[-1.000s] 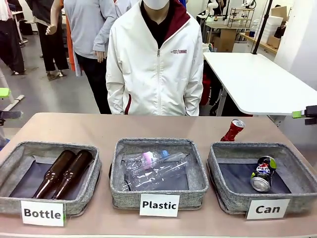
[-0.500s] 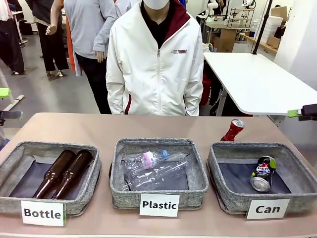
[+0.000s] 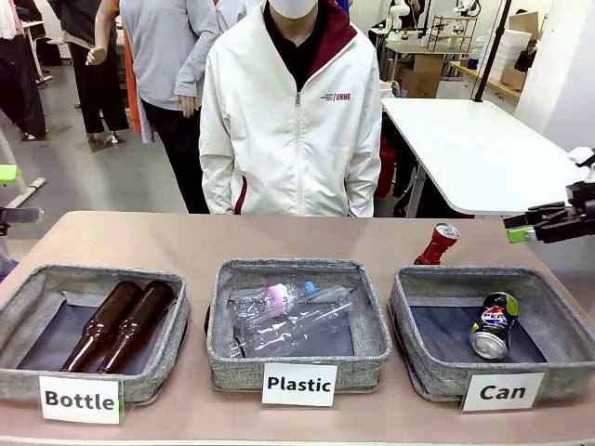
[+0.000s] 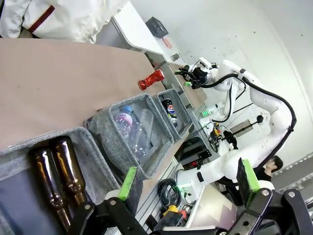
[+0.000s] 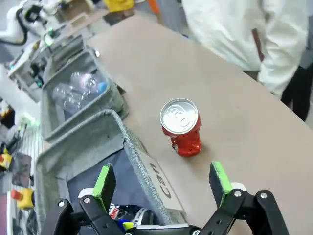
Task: Sort the can waste into the basket.
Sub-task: Pick up the can waste from the table and place it in the right Fabric basket.
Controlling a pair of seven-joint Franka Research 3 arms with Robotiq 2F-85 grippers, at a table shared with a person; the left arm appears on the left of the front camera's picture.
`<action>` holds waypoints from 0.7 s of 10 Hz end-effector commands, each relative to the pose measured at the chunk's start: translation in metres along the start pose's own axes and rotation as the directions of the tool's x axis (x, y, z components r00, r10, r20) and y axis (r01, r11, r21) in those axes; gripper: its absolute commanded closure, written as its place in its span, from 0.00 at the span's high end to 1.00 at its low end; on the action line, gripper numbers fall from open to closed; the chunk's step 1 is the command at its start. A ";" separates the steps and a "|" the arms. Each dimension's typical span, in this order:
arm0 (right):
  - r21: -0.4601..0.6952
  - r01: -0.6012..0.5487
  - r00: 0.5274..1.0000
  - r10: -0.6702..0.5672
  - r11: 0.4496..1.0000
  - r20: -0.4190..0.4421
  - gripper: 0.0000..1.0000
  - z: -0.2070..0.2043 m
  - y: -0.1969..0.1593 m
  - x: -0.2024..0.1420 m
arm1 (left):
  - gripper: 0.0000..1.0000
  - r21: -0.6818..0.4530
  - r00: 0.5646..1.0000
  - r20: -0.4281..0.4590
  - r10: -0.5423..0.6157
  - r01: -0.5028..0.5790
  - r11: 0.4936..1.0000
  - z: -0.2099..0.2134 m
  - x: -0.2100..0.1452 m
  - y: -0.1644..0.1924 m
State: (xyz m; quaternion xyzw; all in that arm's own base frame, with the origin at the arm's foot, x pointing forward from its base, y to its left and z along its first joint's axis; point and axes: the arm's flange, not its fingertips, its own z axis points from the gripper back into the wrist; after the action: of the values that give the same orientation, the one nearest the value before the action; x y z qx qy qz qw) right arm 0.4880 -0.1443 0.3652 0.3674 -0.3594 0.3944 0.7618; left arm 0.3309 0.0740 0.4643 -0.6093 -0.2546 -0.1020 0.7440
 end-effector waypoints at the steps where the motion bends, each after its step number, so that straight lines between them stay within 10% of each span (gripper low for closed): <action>1: 0.022 -0.167 0.986 0.167 0.986 0.004 1.00 -0.012 -0.021 -0.003 | 1.00 0.003 1.000 -0.003 -0.009 0.009 1.000 0.001 -0.001 -0.002; 7: 0.111 -0.256 0.957 0.268 0.960 -0.111 1.00 -0.066 -0.054 -0.009 | 1.00 0.003 1.000 -0.003 -0.009 0.009 1.000 0.001 -0.001 -0.002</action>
State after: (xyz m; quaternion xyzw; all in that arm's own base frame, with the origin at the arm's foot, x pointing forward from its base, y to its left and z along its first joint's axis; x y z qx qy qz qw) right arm 0.5447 -0.1175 0.3110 0.3380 -0.3405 0.5093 0.7144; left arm 0.3309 0.0740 0.4642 -0.6093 -0.2545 -0.1019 0.7440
